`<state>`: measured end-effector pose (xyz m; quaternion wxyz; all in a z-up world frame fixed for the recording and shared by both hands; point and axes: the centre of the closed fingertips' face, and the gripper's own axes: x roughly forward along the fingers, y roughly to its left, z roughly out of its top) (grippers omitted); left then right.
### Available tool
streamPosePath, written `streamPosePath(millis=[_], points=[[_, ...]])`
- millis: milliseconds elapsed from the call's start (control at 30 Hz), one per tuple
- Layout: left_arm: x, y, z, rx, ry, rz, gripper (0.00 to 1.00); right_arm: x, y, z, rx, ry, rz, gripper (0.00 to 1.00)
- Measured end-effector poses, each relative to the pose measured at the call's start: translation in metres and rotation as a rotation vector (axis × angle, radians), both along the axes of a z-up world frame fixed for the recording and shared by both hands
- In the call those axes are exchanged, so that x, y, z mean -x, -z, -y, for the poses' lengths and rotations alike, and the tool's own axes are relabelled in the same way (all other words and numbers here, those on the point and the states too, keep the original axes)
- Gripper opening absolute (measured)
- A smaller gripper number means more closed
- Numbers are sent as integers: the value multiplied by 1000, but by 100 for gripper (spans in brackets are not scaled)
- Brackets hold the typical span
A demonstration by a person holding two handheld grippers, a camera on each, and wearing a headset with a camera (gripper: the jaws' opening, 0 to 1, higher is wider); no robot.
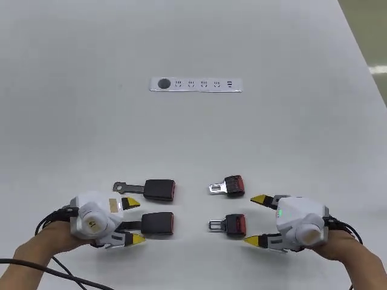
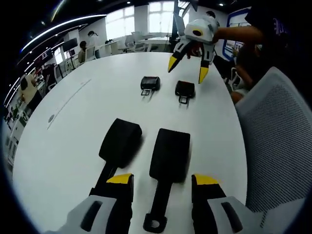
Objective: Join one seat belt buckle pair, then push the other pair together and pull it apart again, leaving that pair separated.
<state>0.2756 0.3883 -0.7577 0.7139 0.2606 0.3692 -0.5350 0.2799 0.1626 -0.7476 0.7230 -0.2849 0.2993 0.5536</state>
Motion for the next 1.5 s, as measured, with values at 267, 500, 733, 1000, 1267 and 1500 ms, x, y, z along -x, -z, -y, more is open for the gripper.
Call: streamPosePath(millis=[267,500,733,1000,1267,1500], points=[[2,9,2,-40,52,-24,44,3,8,-6,16,-48,-25,50],[4,14,4,-72,98,-34,41,7,18,-11,37,-101,-49,44],[6,21,4,-92,134,-47,35,8,24,-15,57,-146,-54,36],[5,23,3,-95,153,-42,32,10,30,-16,75,-179,-56,32],[5,24,2,-96,167,-27,31,9,30,-18,72,-185,-52,31],[5,23,2,-97,157,-31,31,9,30,-17,72,-184,-55,31]])
